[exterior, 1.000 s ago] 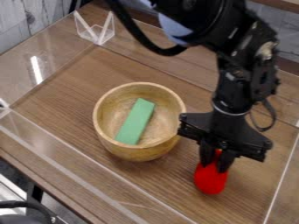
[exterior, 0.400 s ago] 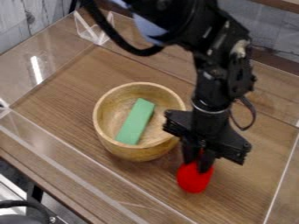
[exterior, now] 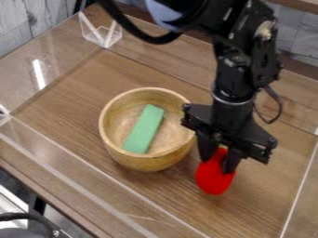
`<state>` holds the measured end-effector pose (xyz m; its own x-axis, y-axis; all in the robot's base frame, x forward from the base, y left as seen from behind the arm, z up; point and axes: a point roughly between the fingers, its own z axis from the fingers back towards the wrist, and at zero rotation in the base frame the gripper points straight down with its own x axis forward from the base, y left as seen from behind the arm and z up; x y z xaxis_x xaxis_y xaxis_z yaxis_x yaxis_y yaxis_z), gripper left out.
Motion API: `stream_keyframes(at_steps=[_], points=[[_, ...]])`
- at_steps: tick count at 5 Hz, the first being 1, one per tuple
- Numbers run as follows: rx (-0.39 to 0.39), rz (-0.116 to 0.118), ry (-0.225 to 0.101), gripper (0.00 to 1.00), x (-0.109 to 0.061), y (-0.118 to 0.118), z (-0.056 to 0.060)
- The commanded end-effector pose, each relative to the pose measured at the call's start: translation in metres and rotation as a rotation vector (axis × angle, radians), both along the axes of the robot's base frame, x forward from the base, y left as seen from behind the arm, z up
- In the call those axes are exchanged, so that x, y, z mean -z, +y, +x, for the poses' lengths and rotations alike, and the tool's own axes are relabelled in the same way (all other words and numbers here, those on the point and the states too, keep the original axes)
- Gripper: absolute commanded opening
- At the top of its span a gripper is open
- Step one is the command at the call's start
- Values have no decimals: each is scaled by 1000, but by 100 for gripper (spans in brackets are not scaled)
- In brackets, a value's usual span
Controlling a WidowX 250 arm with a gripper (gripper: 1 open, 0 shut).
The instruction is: Move the red fruit to the right side of the table
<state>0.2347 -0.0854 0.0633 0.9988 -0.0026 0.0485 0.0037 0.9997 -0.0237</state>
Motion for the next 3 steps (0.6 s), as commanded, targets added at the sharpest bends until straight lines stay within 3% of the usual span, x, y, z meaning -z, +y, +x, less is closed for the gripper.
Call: stream_keyframes(at_steps=[1,2,3], points=[[0,-34,-63,100,-22,-11,12],[13,-55,-75,100,-41,-6,11],[22,-93,-114,100,-71,4,12]])
